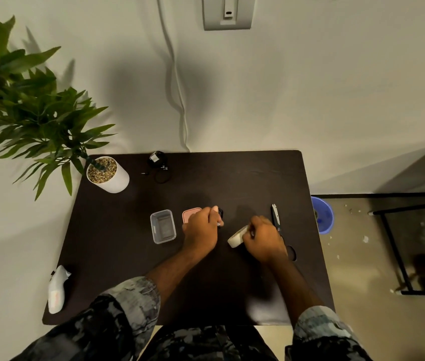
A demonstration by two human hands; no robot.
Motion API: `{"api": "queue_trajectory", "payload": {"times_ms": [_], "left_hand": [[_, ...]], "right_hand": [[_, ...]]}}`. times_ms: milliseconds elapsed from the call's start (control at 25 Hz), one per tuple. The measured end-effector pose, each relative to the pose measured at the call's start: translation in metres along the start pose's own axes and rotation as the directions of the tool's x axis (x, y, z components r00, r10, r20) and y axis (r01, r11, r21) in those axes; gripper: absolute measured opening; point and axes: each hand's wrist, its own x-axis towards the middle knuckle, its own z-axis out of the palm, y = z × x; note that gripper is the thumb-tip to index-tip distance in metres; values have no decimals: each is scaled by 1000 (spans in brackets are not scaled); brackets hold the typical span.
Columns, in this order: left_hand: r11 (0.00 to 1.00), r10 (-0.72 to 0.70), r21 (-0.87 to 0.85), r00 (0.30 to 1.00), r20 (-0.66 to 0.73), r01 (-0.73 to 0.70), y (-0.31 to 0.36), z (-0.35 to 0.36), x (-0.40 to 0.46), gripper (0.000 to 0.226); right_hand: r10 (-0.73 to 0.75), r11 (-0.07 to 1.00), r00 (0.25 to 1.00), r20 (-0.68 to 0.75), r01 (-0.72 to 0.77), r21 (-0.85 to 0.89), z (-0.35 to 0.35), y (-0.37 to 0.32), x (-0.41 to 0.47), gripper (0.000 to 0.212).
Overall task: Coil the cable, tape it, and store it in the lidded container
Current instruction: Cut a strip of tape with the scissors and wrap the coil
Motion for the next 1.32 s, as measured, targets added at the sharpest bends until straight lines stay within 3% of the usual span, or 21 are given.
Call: {"api": "queue_trajectory", "payload": {"times_ms": [200,400,480,560,680,880,1080,1200,1320], "left_hand": [[940,211,283,977,-42,-190,-13,18,-9,47],[949,312,78,944,-105,-305,-13,26,-24,34],[942,320,122,946,-50,-313,-12,28,-25,37],[900,349,269,937,22,-342,-13,31,-23,39],[823,295,460,943,152,-332,-5,33,-19,37],[762,68,602,954,293,-239,13,34,-15,44],[772,22,607,961,274,-190,15,36,-10,44],[821,5,550,966,260,-152,14,37,-5,44],[857,-20,503,969,247,-110,14,38,0,45]], "right_hand": [[58,956,998,-5,-54,290,-22,-22,-21,5],[136,871,987,85,-160,465,-38,-23,-29,2],[141,832,977,160,-205,515,-44,-19,-29,5],[151,820,965,214,-243,518,-51,-17,-27,9],[165,835,955,246,-268,480,-56,-13,-23,9],[173,849,952,251,-273,452,-49,0,-21,9],[184,805,952,244,-288,519,-44,18,-15,12],[267,788,942,204,-335,516,-36,35,-9,13],[406,880,914,16,-396,262,-21,66,-4,19]]}}
